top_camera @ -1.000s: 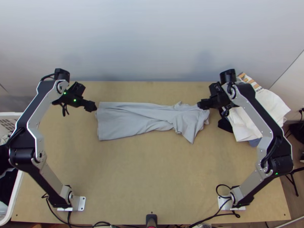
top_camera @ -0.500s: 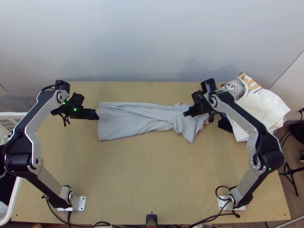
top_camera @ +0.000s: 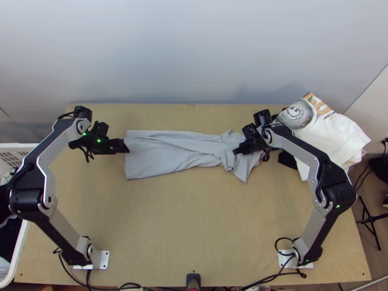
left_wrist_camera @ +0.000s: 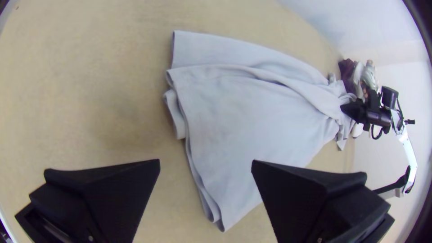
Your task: Fold the t-shirt
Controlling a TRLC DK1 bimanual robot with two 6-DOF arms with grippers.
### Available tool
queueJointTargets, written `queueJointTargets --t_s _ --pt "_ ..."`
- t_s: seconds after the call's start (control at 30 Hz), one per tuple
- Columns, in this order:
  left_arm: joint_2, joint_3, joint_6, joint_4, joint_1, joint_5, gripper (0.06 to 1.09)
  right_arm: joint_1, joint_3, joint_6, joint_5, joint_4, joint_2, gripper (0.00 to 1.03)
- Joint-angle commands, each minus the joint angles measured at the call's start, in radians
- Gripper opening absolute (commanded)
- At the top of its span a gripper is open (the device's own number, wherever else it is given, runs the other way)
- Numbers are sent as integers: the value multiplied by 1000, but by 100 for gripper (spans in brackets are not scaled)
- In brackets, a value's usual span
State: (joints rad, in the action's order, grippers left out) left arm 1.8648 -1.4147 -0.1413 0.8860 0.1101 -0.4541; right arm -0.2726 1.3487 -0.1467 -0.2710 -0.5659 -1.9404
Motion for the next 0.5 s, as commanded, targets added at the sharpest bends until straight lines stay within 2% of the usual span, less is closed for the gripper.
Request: queueJointTargets --t_s 0.0,0.17,0.33,0.47 --pt "34 10 32 -50 19 -6 104 13 -25 -8 1 34 -15 3" --pt "60 13 77 -116 33 -20 104 13 -25 -8 1 41 -22 3" --pt "103 -9 161 -153 46 -129 104 12 -22 -8 3 41 -20 3" --pt "120 -18 195 -168 40 -178 104 13 -23 -13 3 41 -20 3"
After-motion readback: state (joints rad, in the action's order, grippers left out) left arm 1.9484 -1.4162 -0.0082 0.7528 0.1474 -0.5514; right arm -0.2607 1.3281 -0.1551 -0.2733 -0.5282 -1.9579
